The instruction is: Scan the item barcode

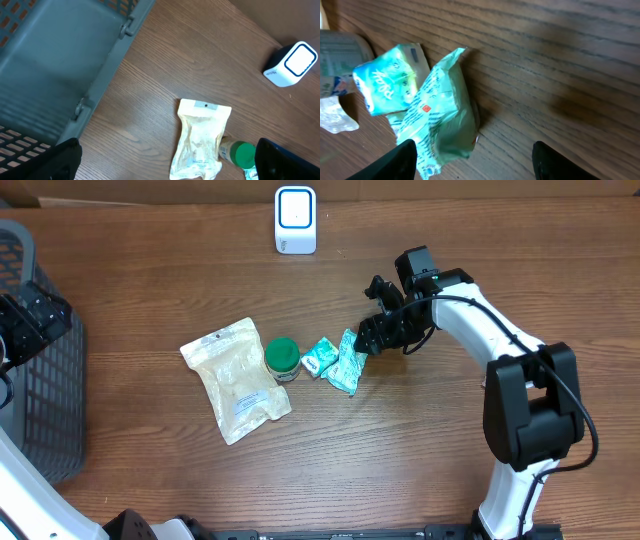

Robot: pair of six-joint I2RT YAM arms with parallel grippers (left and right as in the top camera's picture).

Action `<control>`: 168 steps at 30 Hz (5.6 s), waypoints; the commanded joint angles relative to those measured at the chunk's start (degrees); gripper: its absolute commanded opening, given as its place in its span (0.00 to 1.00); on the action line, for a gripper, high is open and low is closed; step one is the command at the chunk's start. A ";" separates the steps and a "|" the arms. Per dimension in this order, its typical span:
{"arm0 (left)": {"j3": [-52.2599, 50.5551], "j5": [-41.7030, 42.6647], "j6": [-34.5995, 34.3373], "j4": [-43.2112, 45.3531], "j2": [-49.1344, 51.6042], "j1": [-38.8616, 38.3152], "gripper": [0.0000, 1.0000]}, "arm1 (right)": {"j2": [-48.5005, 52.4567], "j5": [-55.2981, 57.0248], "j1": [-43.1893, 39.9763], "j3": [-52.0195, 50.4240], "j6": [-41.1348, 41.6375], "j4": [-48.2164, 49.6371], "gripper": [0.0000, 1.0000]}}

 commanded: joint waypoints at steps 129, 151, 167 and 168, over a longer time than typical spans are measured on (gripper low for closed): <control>0.52 -0.13 -0.55 0.11 0.24 0.20 1.00 | -6.05 -7.63 -5.86 -13.11 5.57 -2.99 0.04; 0.52 -0.13 -0.55 0.09 0.24 0.20 1.00 | -32.85 -12.09 -5.75 -6.82 15.08 -5.09 0.04; 0.52 -0.13 -0.55 0.09 0.24 0.20 1.00 | -42.51 -5.97 -4.57 -6.45 30.25 -2.49 0.04; 0.52 -0.13 -0.55 0.11 0.24 0.20 0.99 | -42.23 -4.48 -3.87 -5.73 30.82 -2.75 0.04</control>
